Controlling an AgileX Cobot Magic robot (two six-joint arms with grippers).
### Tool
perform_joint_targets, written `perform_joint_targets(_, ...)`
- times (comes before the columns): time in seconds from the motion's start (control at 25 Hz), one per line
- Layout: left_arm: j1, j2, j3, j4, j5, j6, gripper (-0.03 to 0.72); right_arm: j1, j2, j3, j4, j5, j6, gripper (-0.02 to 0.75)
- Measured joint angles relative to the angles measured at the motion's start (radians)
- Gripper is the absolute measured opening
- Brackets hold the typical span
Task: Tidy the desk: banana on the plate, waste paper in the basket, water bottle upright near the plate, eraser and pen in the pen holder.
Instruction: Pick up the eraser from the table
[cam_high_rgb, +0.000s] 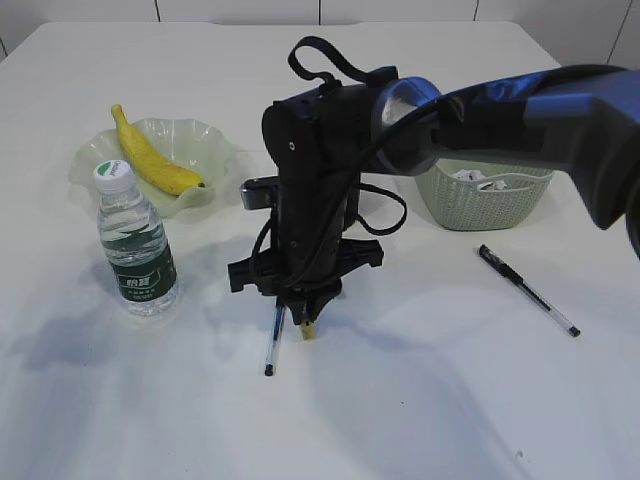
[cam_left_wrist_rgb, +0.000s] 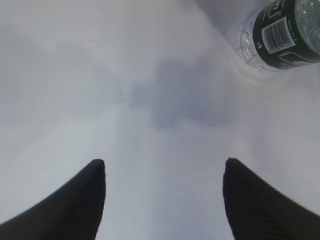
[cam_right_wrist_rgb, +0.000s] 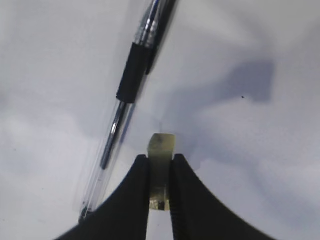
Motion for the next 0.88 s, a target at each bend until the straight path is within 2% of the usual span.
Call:
perform_joint_targets(0.28, 0.000, 0.000, 0.000, 0.000, 0.000, 0.000, 0.512, 0.000, 0.000, -0.019, -0.023, 0.025, -0.007, 0.080)
perform_joint_targets(0.52, 0.000, 0.000, 0.000, 0.000, 0.000, 0.000, 0.511, 0.000, 0.000, -0.070, -0.034, 0.106, -0.093, 0.078)
perform_joint_targets(0.88, 0.000, 0.000, 0.000, 0.000, 0.004, 0.000, 0.510, -0.013, -0.070, -0.073, -0.167, 0.102, -0.125, 0.078)
